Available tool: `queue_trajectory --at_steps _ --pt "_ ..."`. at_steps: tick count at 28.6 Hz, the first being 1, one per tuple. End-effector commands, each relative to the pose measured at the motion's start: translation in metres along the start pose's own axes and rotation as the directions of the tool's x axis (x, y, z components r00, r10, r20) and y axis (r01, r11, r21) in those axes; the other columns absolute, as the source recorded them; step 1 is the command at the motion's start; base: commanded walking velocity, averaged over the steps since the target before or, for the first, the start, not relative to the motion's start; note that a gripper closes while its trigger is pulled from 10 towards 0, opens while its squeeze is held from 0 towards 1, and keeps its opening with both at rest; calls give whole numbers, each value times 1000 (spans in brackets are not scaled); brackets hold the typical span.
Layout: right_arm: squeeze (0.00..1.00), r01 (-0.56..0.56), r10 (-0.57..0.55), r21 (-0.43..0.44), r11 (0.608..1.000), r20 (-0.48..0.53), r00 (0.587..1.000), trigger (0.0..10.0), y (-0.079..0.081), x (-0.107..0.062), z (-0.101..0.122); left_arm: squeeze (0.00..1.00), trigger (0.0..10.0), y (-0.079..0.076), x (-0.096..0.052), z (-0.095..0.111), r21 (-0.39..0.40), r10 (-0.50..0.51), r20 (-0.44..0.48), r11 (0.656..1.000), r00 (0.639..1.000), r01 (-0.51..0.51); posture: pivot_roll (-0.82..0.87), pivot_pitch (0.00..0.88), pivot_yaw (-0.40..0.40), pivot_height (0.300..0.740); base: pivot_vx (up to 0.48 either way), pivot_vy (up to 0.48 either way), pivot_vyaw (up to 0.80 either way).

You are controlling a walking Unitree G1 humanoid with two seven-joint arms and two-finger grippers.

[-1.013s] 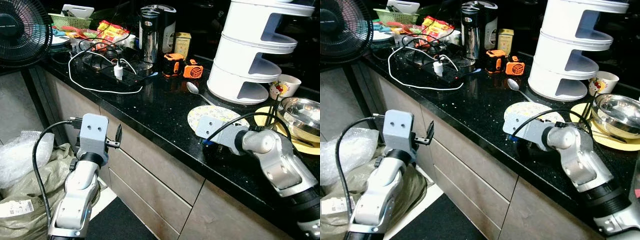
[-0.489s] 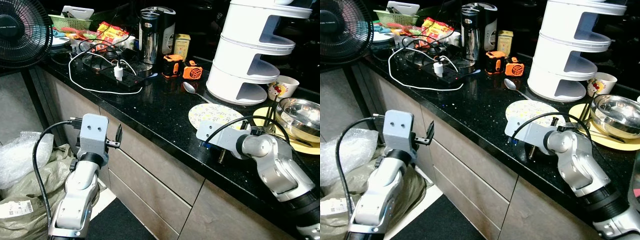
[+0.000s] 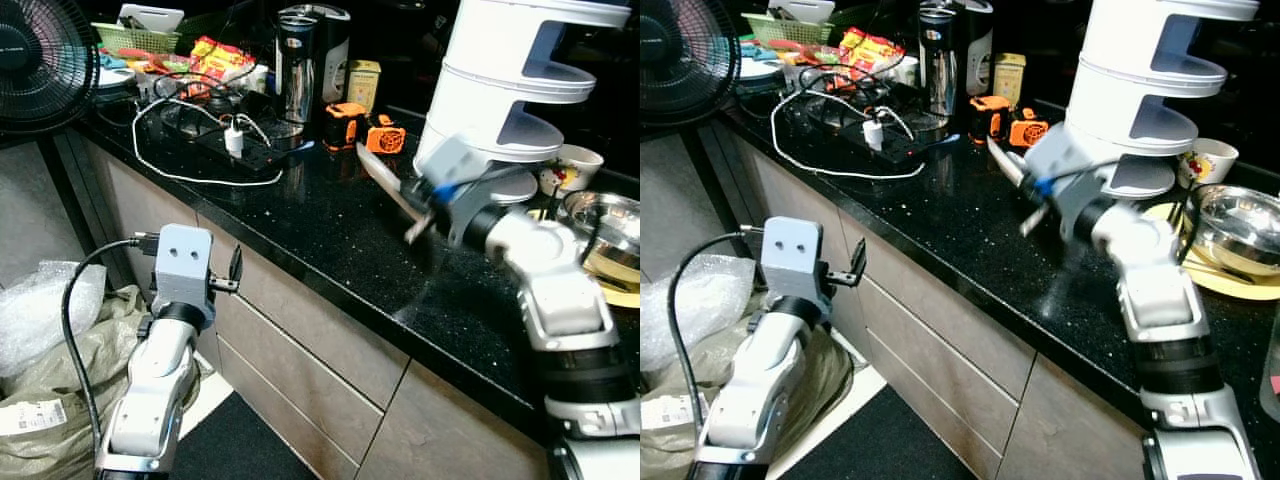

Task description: Kitchen organization

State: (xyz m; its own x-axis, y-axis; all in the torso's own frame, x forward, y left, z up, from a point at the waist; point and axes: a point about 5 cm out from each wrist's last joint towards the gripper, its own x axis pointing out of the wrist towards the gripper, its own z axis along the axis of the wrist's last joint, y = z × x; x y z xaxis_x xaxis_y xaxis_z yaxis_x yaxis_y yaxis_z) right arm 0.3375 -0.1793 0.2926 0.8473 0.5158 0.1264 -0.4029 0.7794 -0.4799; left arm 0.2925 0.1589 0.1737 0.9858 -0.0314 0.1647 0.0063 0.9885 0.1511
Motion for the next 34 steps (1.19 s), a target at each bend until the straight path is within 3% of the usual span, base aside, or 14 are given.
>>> queue_trajectory --at_steps 1,2,4,7,9,10,11,12,15,20,26,30,33,34 --pt "0 8 -9 19 1000 55 998 0 1 0 6 0 10000 -3 1 2 -4 -12 2 1000 1000 12 60 0 -42 740 0 0 0" --pt "0 8 -9 19 1000 55 998 0 1 0 6 0 10000 -3 1 2 -4 -12 2 1000 1000 12 60 0 -42 740 0 0 0" --pt "0 28 -57 168 985 171 984 0 -1 0 15 0 10000 -4 1 2 -6 -17 3 1000 1000 17 60 0 -42 740 0 0 0" --pt "0 34 -85 233 972 212 974 0 -2 -1 17 0 10000 -4 1 3 -6 -18 4 1000 1000 18 63 0 -40 740 0 0 0" --pt "0 -12 -131 406 914 323 937 0 -9 -5 22 0 10000 -3 1 3 -7 -19 5 1000 1000 19 65 0 -43 740 0 0 0" --pt "0 -12 -131 406 914 323 937 0 -9 -5 22 0 10000 -3 1 3 -7 -19 5 1000 1000 19 65 0 -43 740 0 0 0" --pt "0 -68 -141 475 877 391 909 0 -10 -9 26 0 10000 -3 2 4 -9 -22 8 1000 1000 22 65 0 -43 740 0 0 0" --pt "0 -68 -141 475 877 391 909 0 -10 -9 26 0 10000 -3 2 4 -9 -22 8 1000 1000 22 65 0 -43 740 0 0 0" --pt "0 -207 -163 577 790 523 836 0 -13 -18 36 0 10000 -5 2 7 -25 -36 26 999 999 37 64 0 -44 740 0 0 -781" --pt "0 -228 -193 608 761 548 814 0 -18 -21 39 0 10000 -13 2 17 -69 -91 90 993 992 97 65 0 -45 740 0 0 -791" --pt "0 -201 -218 620 758 531 819 0 -23 -22 37 0 10000 -18 2 29 -97 -119 156 986 981 135 64 0 -46 740 0 0 -800" --pt "0 -61 -282 630 774 429 858 0 -32 -18 28 0 10000 -18 3 35 -102 -126 181 984 975 146 62 0 -42 740 0 0 -800" --pt "0 33 -316 612 790 361 878 0 -36 -15 22 0 10000 -18 3 35 -100 -125 178 984 976 145 62 0 -42 740 0 0 -800" --pt "0 111 -342 579 808 307 888 0 -40 -13 18 0 10000 -18 3 34 -100 -126 175 984 976 144 62 0 -42 740 0 0 -800"
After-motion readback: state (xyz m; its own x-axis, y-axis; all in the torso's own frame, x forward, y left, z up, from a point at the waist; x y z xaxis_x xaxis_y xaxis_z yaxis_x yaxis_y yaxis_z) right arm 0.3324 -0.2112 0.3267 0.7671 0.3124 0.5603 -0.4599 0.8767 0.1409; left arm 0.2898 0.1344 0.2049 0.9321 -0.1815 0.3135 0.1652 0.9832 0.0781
